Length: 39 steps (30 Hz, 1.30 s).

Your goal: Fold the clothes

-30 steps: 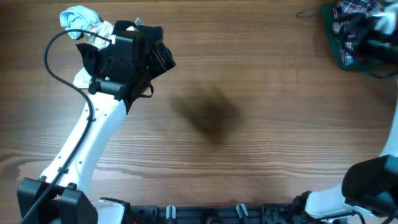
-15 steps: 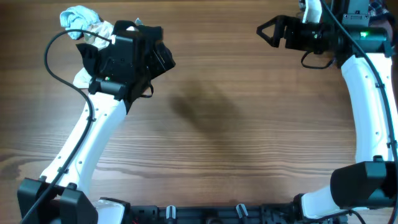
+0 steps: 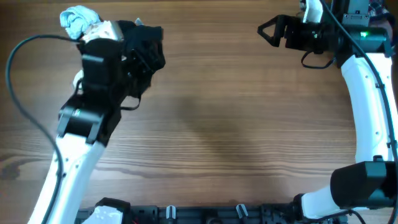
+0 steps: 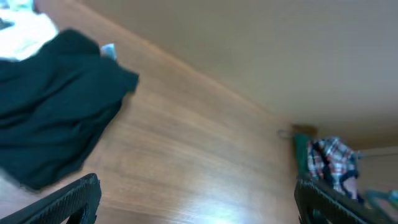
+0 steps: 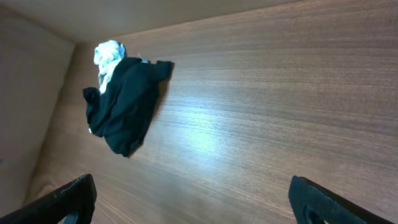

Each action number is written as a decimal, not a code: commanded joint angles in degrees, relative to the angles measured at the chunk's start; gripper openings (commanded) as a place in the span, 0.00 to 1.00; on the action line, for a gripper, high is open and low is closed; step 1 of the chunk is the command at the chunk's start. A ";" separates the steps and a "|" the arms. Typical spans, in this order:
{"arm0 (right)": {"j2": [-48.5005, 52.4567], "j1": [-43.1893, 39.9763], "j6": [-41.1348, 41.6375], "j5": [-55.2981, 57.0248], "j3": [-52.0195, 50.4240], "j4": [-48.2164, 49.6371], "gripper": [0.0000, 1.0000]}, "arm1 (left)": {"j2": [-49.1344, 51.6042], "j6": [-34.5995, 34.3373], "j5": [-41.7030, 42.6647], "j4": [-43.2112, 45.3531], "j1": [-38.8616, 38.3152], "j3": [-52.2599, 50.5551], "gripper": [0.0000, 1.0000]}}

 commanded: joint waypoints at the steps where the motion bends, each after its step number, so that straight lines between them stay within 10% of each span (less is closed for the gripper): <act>1: -0.70 0.20 0.22 0.39 0.22 0.09 1.00 | -11.96 0.07 -6.43 -3.74 1.11 -1.22 1.00; 10: -0.70 0.20 0.22 0.39 0.22 0.09 1.00 | -47.45 0.11 -9.53 33.48 9.62 -48.65 1.00; 13: -0.70 0.20 0.22 0.39 0.22 0.11 1.00 | -54.23 11.78 -0.76 37.55 11.21 -55.93 1.00; 18: -0.70 0.20 0.24 0.39 0.22 0.11 1.00 | -61.27 22.45 2.78 35.06 11.34 -60.63 1.00; 39: -0.70 0.20 0.24 0.39 0.22 0.11 1.00 | -68.17 22.64 4.48 26.53 13.97 -68.78 1.00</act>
